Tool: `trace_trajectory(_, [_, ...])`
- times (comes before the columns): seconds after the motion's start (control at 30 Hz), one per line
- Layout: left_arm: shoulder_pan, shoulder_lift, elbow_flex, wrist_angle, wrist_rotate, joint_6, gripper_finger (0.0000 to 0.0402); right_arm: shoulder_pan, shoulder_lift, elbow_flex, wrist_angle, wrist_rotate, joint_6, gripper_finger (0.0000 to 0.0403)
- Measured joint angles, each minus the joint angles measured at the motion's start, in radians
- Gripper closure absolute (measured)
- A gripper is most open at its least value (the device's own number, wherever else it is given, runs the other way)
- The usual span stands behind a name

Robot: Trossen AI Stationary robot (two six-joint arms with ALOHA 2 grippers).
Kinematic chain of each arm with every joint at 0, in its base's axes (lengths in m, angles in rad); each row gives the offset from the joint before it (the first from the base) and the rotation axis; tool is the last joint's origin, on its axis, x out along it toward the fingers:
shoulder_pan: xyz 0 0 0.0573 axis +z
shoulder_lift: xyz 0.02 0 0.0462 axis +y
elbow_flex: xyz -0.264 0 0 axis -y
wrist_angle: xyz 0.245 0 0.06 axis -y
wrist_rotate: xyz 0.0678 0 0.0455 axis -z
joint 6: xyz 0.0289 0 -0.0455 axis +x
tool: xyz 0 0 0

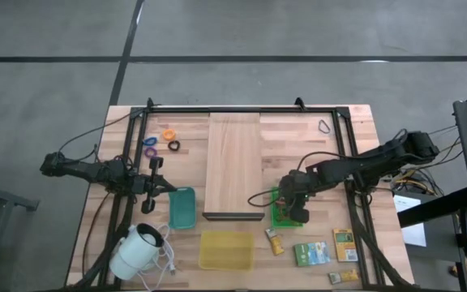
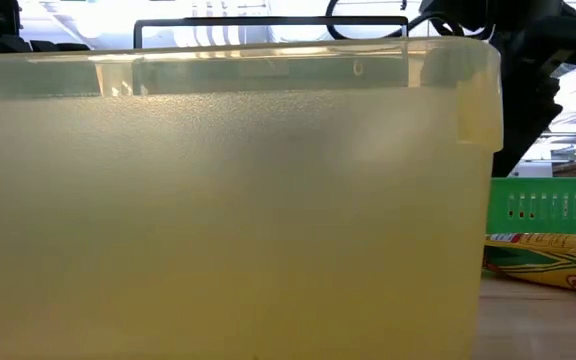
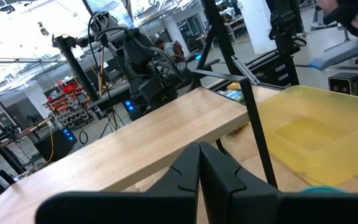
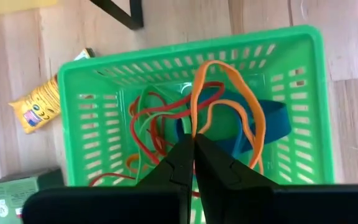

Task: Pick & Place Office Desk Supplies
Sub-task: Put the orange rubber band into the green bin, then put the thin blue rubber band into the green bin

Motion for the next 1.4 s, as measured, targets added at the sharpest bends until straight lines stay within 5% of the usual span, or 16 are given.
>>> trace_trajectory(0.53, [0.0,0.0,0.0,0.0,0.0,0.0,0.039,0.0,-0.003,-0.006,0.019,0.015,-0.008,0.0266])
trace_trajectory(1.03, [-0.001,0.0,0.0,0.0,0.0,0.0,0.039,-0.015,-0.177,-0.006,-0.052,0.216,0.135,0.0259])
trace_trajectory(1.4, [-0.001,0.0,0.0,0.0,0.0,0.0,0.039,-0.29,-0.356,0.006,-0.258,0.191,0.131,0.0259])
